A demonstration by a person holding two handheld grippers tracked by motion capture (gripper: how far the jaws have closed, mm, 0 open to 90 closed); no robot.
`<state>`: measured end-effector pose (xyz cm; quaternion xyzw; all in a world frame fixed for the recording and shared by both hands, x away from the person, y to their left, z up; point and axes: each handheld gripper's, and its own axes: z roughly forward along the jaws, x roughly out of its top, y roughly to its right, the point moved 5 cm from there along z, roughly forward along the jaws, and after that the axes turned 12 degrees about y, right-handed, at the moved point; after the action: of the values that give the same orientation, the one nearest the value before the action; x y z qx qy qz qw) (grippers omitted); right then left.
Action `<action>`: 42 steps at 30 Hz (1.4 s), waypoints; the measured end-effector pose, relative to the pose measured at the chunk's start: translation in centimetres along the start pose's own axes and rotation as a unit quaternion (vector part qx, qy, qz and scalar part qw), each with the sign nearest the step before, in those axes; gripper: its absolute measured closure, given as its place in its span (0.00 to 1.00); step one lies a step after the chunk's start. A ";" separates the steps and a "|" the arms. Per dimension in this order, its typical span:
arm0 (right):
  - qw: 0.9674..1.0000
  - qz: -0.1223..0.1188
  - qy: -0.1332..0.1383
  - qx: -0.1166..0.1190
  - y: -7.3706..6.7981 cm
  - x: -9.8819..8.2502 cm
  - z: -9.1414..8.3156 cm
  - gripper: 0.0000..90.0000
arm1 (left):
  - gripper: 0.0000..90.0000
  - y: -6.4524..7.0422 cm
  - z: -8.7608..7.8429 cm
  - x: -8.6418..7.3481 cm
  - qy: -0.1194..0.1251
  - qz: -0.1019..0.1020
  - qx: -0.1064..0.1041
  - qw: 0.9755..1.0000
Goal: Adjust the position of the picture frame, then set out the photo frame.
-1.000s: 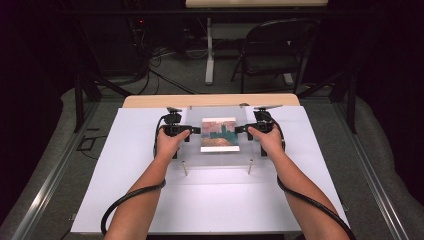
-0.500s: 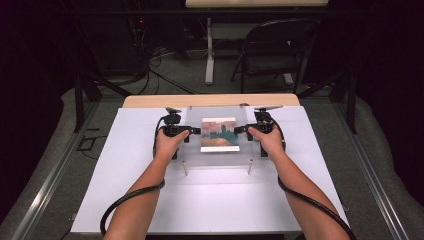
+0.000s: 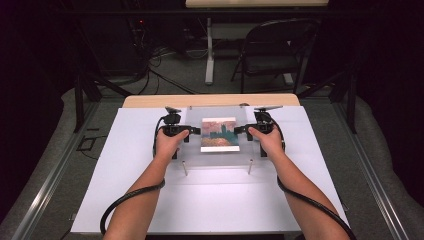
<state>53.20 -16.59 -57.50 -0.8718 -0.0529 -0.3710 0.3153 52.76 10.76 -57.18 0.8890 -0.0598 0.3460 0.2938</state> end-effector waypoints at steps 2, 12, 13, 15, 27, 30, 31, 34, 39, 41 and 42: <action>1.000 0.001 0.000 -0.001 0.0 0.0 0.0 0.32 | 0.28 0.0 0.0 0.0 0.000 0.000 -0.001 1.000; 1.000 -0.002 0.001 0.001 -0.1 0.1 -0.1 0.33 | 0.33 -0.2 -0.2 0.2 0.008 -0.017 -0.002 1.000; 1.000 -0.003 0.000 0.001 -0.1 0.1 -0.1 0.33 | 0.34 -0.3 -0.2 0.1 0.007 -0.015 -0.003 1.000; 1.000 -0.005 -0.001 0.002 0.0 0.1 -0.1 0.33 | 0.35 -0.3 -0.3 0.1 0.008 -0.019 -0.006 1.000; 1.000 -0.014 0.002 0.003 -0.4 0.4 -0.5 0.33 | 0.39 -0.3 -0.8 0.4 0.013 -0.018 -0.011 1.000; 1.000 -0.016 0.000 0.001 -0.5 0.4 -0.6 0.33 | 0.39 -0.3 -0.9 0.5 0.012 -0.014 -0.010 1.000; 1.000 -0.017 0.001 0.000 -0.5 0.4 -0.6 0.33 | 0.39 -0.3 -0.9 0.5 0.013 -0.014 -0.010 1.000; 1.000 -0.021 0.000 0.001 -0.5 0.5 -0.7 0.33 | 0.40 -0.2 -1.0 0.6 0.014 -0.016 -0.010 1.000; 1.000 -0.023 -0.002 0.001 -0.7 0.6 -0.8 0.33 | 0.40 -0.1 -1.1 0.7 0.012 -0.013 -0.008 1.000; 1.000 -0.025 0.004 0.002 -0.7 0.6 -0.8 0.33 | 0.40 0.0 -1.2 0.7 0.012 -0.011 -0.008 1.000; 1.000 -0.025 0.004 0.002 -0.7 0.6 -0.8 0.33 | 0.40 0.0 -1.2 0.7 0.013 -0.012 -0.008 1.000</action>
<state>52.87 -16.59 -56.28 -0.8679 -0.0741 -0.3825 0.3081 52.62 11.51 -56.00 0.8826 -0.0478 0.3533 0.3063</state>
